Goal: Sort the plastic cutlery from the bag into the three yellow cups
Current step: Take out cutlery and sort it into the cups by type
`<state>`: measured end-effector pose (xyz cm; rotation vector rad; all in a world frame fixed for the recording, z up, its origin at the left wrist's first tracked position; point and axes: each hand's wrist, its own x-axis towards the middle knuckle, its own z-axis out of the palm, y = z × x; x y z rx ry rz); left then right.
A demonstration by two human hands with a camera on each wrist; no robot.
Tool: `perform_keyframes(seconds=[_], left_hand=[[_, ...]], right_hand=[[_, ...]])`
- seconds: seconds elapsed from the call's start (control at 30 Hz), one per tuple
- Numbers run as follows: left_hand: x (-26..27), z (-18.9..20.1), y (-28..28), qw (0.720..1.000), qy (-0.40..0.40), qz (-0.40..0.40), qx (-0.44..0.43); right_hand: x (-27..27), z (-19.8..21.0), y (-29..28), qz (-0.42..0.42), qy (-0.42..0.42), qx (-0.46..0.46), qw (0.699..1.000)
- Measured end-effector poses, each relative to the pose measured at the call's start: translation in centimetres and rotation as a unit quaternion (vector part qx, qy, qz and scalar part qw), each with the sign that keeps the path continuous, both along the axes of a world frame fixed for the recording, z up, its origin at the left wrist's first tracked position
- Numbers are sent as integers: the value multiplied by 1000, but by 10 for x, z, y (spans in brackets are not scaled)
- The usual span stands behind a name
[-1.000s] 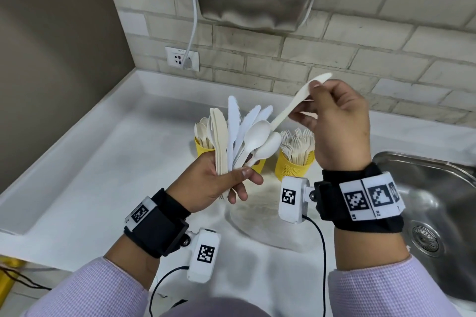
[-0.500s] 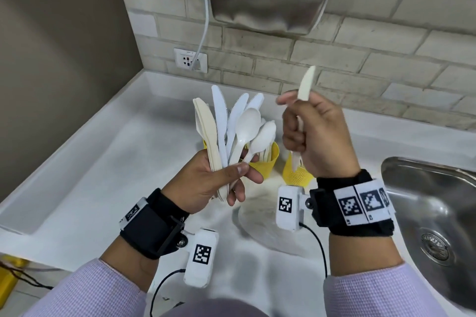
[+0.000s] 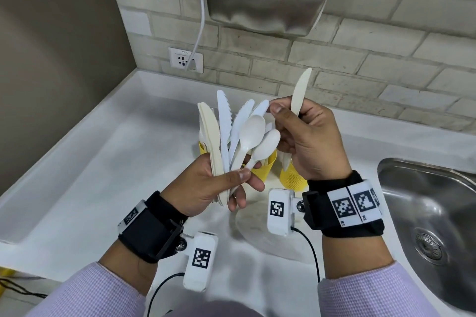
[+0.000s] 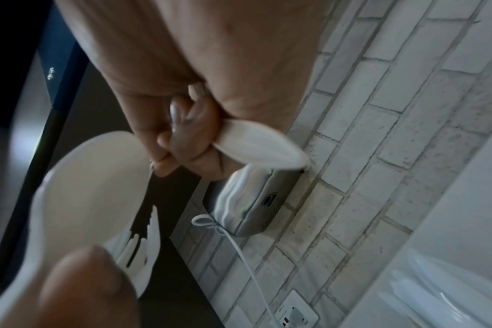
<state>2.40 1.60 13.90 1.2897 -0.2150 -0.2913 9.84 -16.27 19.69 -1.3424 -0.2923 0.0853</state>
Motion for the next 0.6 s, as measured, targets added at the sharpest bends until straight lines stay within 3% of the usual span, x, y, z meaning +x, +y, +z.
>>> perform_keyframes(seconds=[0.27, 0.6], left_hand=[[2, 0, 1, 1000, 4, -13, -2], [3, 2, -1, 999, 14, 20, 26]], right_hand=[[0, -2, -4, 66, -17, -24, 997], [-4, 0, 11, -54, -4, -40, 998]])
